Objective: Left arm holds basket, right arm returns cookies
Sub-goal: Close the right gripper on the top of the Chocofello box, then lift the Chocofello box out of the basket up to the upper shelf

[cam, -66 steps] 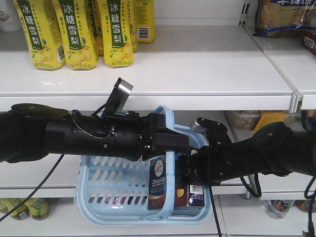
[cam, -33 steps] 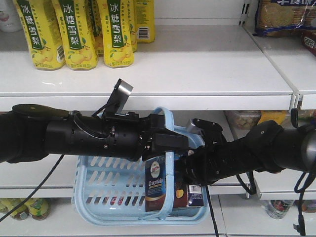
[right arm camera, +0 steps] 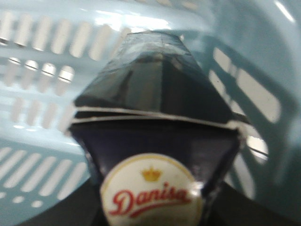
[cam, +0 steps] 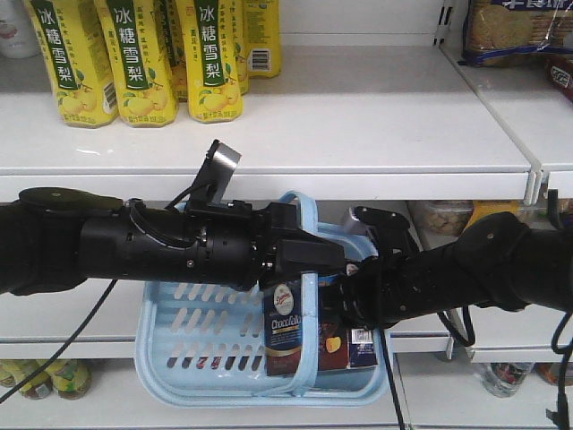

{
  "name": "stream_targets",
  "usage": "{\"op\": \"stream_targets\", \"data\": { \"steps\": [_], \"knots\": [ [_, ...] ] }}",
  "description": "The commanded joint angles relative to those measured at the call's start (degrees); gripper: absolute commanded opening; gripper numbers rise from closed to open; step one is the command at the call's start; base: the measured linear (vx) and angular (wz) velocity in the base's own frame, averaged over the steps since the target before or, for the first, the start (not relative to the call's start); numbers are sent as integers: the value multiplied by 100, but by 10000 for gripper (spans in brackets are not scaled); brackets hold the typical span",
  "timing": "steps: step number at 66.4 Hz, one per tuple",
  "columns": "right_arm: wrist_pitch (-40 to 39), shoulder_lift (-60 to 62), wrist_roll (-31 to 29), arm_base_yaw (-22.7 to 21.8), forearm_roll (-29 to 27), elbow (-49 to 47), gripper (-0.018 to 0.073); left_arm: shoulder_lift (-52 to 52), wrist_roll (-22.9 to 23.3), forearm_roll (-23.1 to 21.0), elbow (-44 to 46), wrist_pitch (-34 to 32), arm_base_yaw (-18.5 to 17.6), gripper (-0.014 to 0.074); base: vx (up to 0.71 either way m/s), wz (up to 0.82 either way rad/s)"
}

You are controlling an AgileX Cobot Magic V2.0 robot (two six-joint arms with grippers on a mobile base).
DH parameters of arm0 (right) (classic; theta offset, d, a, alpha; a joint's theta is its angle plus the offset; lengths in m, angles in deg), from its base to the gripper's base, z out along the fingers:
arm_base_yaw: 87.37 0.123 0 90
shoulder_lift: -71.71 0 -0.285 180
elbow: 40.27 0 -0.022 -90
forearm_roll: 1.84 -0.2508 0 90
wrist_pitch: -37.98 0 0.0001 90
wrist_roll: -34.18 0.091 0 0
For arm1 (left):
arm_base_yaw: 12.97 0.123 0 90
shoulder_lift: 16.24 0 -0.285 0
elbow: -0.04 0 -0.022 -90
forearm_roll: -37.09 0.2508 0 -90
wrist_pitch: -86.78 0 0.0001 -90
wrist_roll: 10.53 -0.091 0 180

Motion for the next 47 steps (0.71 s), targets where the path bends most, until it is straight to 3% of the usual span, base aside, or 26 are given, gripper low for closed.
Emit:
{"op": "stream_targets", "data": {
  "steps": [1, 24, 35, 47],
  "knots": [
    [18, 516, 128, -33, -68, -77, 174, 298, -65, -693, 223, 252, -19, -6, 0, 0],
    [-160, 1420, 328, -33, 263, 402, 174, 298, -65, -693, 223, 252, -19, -6, 0, 0],
    [-109, 1841, 747, -33, 811, 402, 174, 298, -65, -693, 223, 252, -19, -6, 0, 0],
    [38, 2332, 1542, -33, 1910, 402, 174, 298, -65, -693, 223, 252, -19, -6, 0, 0]
  ]
}}
